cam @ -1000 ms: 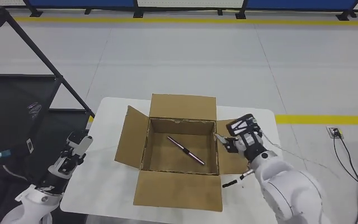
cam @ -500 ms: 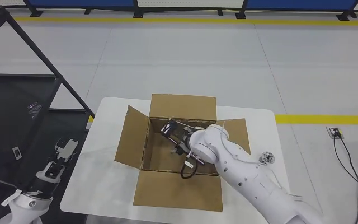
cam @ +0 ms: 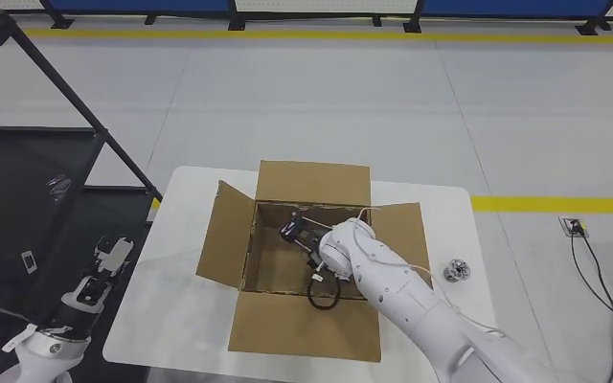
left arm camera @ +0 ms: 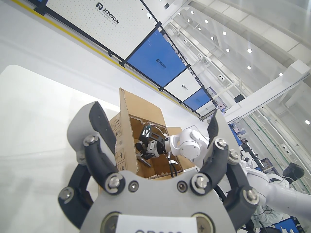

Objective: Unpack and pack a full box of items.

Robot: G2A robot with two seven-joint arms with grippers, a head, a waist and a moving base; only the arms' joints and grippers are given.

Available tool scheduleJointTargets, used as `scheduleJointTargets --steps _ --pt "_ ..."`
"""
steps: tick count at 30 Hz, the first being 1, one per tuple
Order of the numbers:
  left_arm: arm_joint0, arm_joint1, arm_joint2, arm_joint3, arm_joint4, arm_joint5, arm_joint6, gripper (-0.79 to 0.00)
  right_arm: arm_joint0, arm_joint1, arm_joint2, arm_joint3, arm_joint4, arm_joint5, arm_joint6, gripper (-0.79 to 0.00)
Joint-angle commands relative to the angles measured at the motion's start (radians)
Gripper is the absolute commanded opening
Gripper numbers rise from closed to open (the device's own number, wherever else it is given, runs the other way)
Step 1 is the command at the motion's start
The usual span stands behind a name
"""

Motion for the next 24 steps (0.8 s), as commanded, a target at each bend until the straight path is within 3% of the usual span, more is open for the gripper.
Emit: scheduleJointTargets --steps 1,8,15,17,19,24 --pt "0.000 0.000 0.000 0.000 0.000 0.000 0.000 0.000 0.004 -0.011 -0.004 0.022 0.000 0.001 -0.005 -0.449" --pt "0.000 0.000 0.000 0.000 0.000 0.000 0.000 0.000 0.019 -0.043 -0.014 0.092 -0.001 -0.015 -0.012 -0.520" --pt "0.000 0.000 0.000 0.000 0.000 0.000 0.000 0.000 0.031 -0.067 -0.010 0.156 0.011 -0.037 -0.010 -0.533" --pt "0.000 0.000 0.000 0.000 0.000 0.000 0.000 0.000 0.034 -0.073 -0.008 0.171 0.013 -0.041 -0.016 -0.600" --pt "0.000 0.000 0.000 0.000 0.000 0.000 0.000 0.000 0.037 -0.077 -0.004 0.185 0.017 -0.043 -0.024 -0.767" --pt "0.000 0.000 0.000 0.000 0.000 0.000 0.000 0.000 0.052 -0.082 0.012 0.197 0.024 -0.055 -0.041 -0.785"
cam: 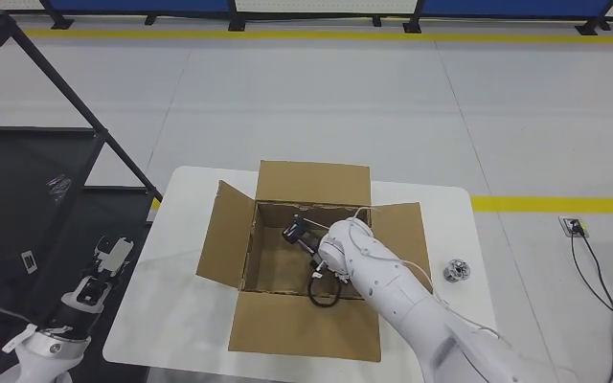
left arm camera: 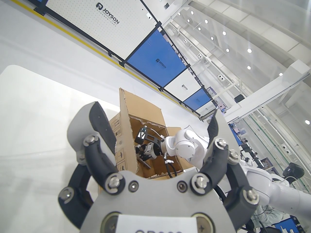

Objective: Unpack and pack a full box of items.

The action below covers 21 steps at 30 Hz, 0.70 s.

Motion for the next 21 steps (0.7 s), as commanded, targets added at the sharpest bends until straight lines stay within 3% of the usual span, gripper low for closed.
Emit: scheduleJointTargets --steps 1,6,10,14,21 --pt "0.000 0.000 0.000 0.000 0.000 0.000 0.000 0.000 0.007 0.001 0.010 -0.010 0.009 -0.014 -0.007 -0.785" --pt "0.000 0.000 0.000 0.000 0.000 0.000 0.000 0.000 0.017 0.021 0.047 -0.092 0.020 -0.071 0.017 -0.785" --pt "0.000 0.000 0.000 0.000 0.000 0.000 0.000 0.000 -0.016 0.064 0.096 -0.253 -0.003 -0.063 0.077 -0.785" --pt "0.000 0.000 0.000 0.000 0.000 0.000 0.000 0.000 -0.113 0.137 0.201 -0.522 -0.051 -0.037 0.191 -0.785" --pt "0.000 0.000 0.000 0.000 0.000 0.000 0.000 0.000 -0.432 0.262 0.473 -1.149 -0.225 -0.007 0.396 -0.785"
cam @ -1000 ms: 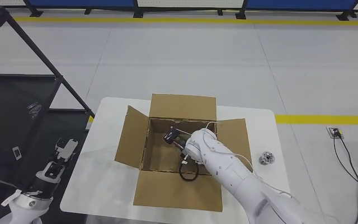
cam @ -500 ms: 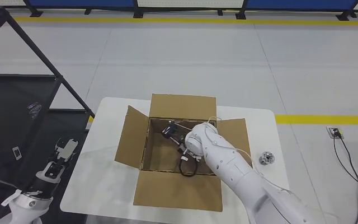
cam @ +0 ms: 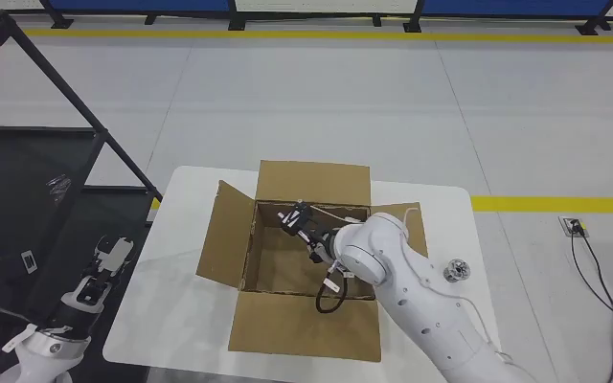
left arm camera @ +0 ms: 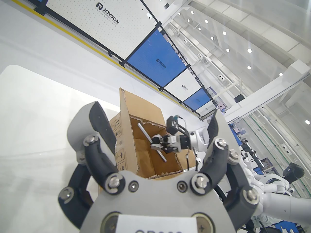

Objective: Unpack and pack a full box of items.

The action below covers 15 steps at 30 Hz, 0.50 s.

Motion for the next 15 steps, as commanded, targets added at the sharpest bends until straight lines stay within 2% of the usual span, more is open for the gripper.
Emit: scheduleJointTargets --steps 1,8,11,15 --pt "0.000 0.000 0.000 0.000 0.000 0.000 0.000 0.000 -0.097 0.023 0.078 -0.186 -0.060 0.011 0.016 -0.785" --pt "0.000 0.000 0.000 0.000 0.000 0.000 0.000 0.000 -0.357 0.073 0.326 -0.555 -0.295 0.123 0.046 -0.785" --pt "0.000 0.000 0.000 0.000 0.000 0.000 0.000 0.000 -0.465 0.086 0.439 -0.646 -0.323 0.150 0.070 -0.785" --pt "0.000 0.000 0.000 0.000 0.000 0.000 0.000 0.000 -0.597 0.095 0.564 -0.712 -0.306 0.179 0.046 -0.785"
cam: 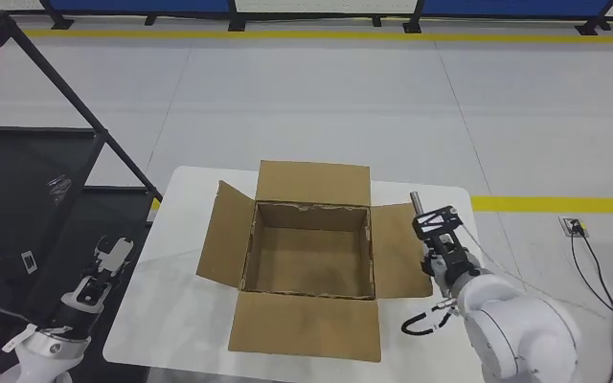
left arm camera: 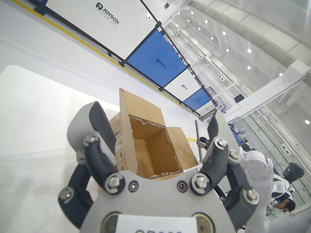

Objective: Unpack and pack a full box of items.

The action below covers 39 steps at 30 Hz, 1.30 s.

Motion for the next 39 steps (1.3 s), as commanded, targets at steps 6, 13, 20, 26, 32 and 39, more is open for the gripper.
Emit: scheduleJointTargets --steps 6,13,20,26,32,39 --pt "0.000 0.000 0.000 0.000 0.000 0.000 0.000 0.000 -0.160 0.009 0.151 0.048 0.099 -0.002 -0.057 -0.785" --pt "0.000 0.000 0.000 0.000 0.000 0.000 0.000 0.000 -0.142 0.013 0.154 0.284 0.180 -0.036 -0.113 -0.785" --pt "0.000 0.000 0.000 0.000 0.000 0.000 0.000 0.000 -0.065 0.018 0.118 0.462 0.191 -0.053 -0.149 -0.785" --pt "0.000 0.000 0.000 0.000 0.000 0.000 0.000 0.000 -0.002 0.022 0.099 0.589 0.184 -0.047 -0.165 -0.785" --pt "0.000 0.000 0.000 0.000 0.000 0.000 0.000 0.000 0.025 0.026 0.099 0.677 0.207 -0.049 -0.198 -0.785" --pt "0.000 0.000 0.000 0.000 0.000 0.000 0.000 0.000 0.038 0.032 0.093 0.720 0.210 -0.036 -0.214 -0.576"
